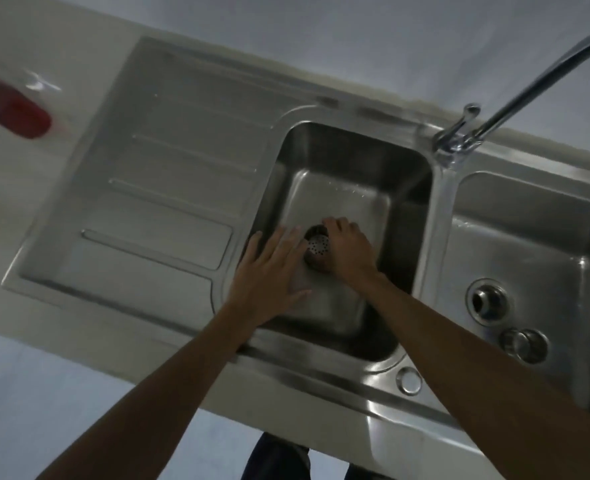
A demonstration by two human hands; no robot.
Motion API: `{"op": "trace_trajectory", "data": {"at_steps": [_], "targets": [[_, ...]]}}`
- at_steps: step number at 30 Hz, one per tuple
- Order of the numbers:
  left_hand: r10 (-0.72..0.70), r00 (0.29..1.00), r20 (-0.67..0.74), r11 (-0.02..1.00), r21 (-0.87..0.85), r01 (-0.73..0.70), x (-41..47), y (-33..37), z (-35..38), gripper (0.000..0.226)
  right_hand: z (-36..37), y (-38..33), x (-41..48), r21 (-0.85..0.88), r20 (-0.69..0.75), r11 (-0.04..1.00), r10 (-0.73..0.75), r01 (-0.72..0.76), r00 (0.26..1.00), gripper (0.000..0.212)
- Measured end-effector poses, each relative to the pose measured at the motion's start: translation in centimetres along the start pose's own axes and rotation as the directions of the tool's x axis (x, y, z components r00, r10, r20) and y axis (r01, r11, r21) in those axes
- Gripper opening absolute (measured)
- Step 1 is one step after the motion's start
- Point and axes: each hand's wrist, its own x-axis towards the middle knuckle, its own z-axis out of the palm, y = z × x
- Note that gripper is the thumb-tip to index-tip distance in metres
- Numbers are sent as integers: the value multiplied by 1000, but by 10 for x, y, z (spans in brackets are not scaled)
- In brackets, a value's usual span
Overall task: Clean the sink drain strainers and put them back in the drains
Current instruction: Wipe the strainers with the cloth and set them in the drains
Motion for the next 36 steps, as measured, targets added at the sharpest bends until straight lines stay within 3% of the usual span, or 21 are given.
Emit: {"op": "trace_trajectory", "data": {"at_steps": [8,18,22,27,31,36], "targets": [[7,999,-33,998,57,-5,-3,-4,8,89,39,15,0,-10,71,991,131,-130,989,81],[-22,999,-31,1000,21,23,-1,-4,8,87,24,6,-7,5,150,991,134,-137,979,67],[-120,991,-65,989,-100,113,-4,17,-1,84,-36,13,-33,94,19,995,29,-30,999,52],[-84,946,-314,962,-272,-5,13,99,-15,74,-105,72,-106,124,-274,990,-36,72,961,34],[74,948,-309,924,-337,-182,29,192,-22,74,-112,166,-176,100,-364,991,117,-87,924,33],[139,968,-211,894,-394,-214,49,292,-3,77,-80,284,-245,35,-57,916,400,-399,915,59]]}}
